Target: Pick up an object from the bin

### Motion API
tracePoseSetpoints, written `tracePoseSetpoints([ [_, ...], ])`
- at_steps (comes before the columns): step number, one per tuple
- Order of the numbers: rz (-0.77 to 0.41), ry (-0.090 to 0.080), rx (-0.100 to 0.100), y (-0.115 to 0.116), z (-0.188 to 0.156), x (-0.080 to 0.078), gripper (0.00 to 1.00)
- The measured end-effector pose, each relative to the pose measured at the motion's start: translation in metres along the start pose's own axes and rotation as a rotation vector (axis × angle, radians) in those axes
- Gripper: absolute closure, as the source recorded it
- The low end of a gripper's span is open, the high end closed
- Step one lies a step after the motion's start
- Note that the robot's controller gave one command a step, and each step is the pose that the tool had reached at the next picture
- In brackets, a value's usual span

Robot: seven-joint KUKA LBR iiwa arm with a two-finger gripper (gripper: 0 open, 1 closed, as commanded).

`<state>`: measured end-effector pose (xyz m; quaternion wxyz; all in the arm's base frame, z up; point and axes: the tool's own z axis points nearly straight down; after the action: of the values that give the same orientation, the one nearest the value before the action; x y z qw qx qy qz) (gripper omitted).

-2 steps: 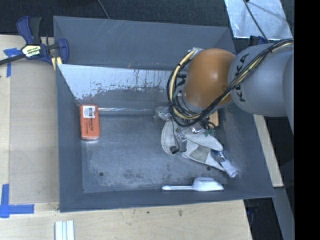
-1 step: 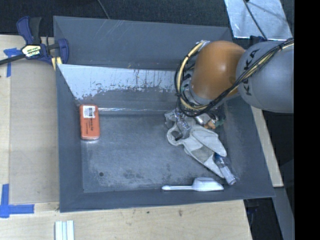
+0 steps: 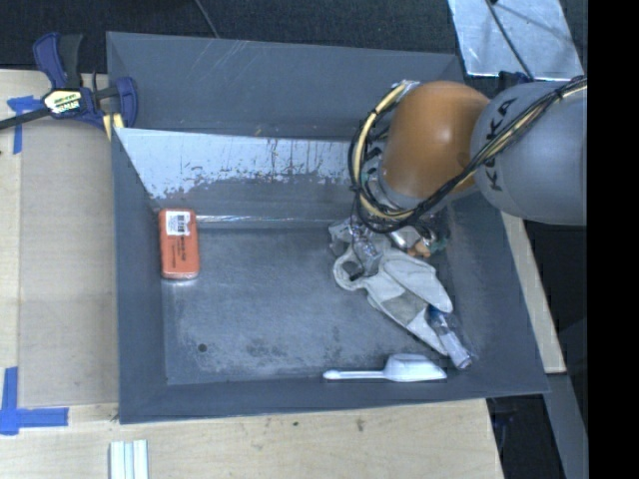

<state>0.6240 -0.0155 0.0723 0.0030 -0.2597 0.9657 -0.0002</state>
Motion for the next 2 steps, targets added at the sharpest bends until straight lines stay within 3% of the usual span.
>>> tracePoseSetpoints([
  [2,0.0,0.0,0.0,0.0004,-0.0015,0.0003,1.0],
])
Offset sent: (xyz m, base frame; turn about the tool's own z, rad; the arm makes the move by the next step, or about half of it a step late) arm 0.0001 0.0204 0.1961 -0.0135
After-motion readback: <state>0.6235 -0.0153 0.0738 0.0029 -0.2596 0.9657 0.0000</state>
